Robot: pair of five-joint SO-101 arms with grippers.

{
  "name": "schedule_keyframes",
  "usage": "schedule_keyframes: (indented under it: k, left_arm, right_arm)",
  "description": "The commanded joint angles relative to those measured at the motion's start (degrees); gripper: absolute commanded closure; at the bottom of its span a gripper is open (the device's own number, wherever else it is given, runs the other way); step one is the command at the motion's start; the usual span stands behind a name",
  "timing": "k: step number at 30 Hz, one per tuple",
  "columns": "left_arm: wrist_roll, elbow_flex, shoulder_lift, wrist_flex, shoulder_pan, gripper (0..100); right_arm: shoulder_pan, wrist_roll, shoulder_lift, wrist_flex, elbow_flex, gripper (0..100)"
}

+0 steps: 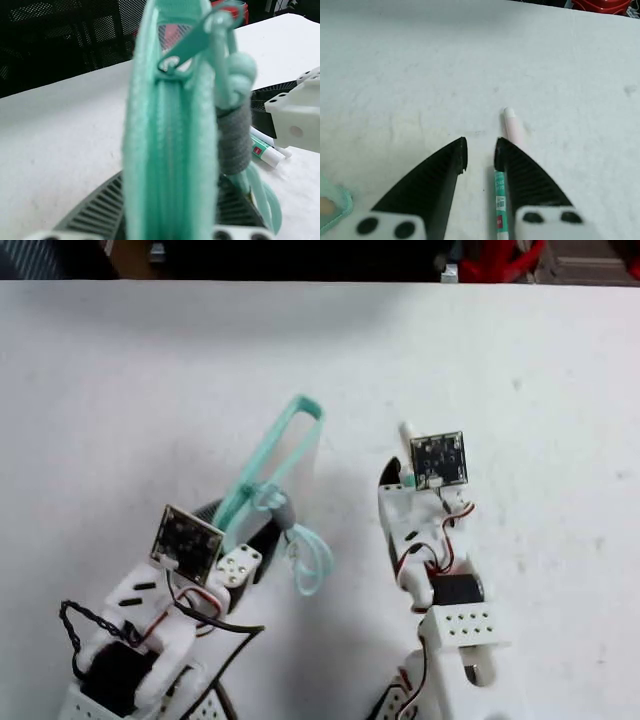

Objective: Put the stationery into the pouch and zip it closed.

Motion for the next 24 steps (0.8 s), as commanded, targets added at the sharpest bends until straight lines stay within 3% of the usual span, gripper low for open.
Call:
schedule_keyframes:
  k: [1, 24]
  left_arm:
    - [-0.4, 0.1, 0.7, -0.1, 1.0, 84]
    - [-0.4, 0.1, 0.7, -0.1, 1.0, 84]
  right_arm:
    - [-0.3, 0.2, -0.7, -0.8, -0.2, 81.8]
    - [-0.4, 0.4, -0.7, -0.8, -0.2, 78.9]
